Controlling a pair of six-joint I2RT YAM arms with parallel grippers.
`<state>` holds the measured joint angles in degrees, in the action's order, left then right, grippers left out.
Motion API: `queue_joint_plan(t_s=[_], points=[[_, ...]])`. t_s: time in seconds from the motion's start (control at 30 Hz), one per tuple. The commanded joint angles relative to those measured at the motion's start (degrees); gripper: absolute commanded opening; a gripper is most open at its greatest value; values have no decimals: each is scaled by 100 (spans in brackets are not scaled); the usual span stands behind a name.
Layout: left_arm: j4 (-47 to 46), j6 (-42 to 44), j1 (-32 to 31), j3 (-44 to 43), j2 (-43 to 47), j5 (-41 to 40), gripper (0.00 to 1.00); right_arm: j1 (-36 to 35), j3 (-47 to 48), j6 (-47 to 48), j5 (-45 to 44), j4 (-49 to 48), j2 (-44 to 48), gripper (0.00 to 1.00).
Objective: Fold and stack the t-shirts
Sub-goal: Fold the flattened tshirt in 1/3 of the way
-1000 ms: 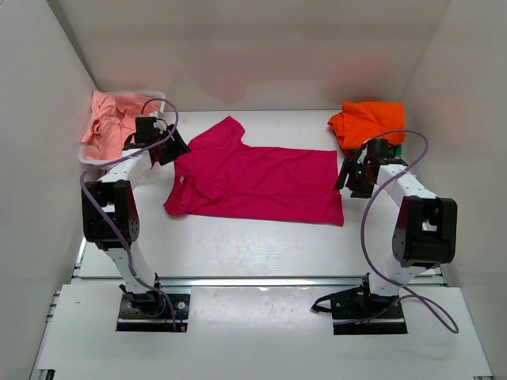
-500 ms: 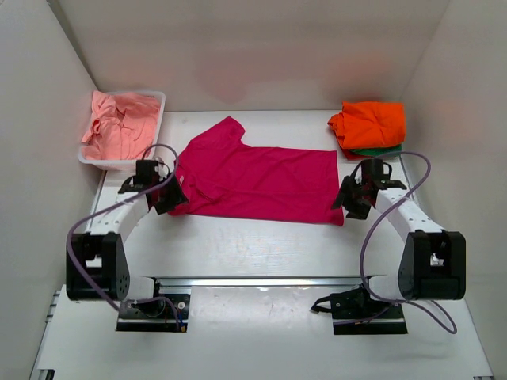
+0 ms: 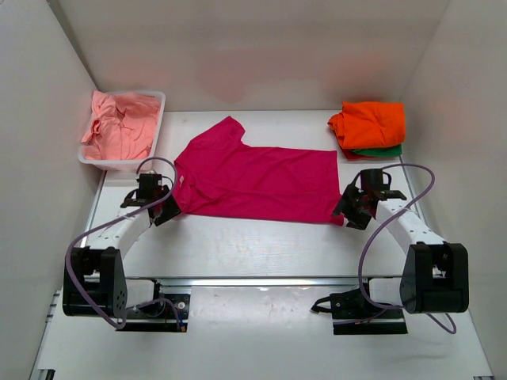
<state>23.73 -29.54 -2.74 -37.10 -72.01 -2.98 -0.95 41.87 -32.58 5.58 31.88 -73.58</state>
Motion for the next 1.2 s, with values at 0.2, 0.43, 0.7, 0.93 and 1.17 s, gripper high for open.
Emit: queue_joint_plan(t_s=[0.2, 0.43, 0.7, 0.93, 1.17], points=[[-729, -517, -60, 230, -305, -291, 52, -2, -135, -99, 74, -322, 125, 56], [-764, -518, 20, 203, -648, -317, 9, 86, -135, 50, 215, -384, 46, 56], [-825, -561, 177, 221, -288, -396, 37, -98, -240, -47, 83, -480, -25, 56], [-1107, -825, 28, 511, 2, -317, 47, 7, -267, 41, 127, -454, 54, 56], [-1134, -834, 89, 424, -419, -291, 18, 51, -328, 67, 206, -525, 28, 55]])
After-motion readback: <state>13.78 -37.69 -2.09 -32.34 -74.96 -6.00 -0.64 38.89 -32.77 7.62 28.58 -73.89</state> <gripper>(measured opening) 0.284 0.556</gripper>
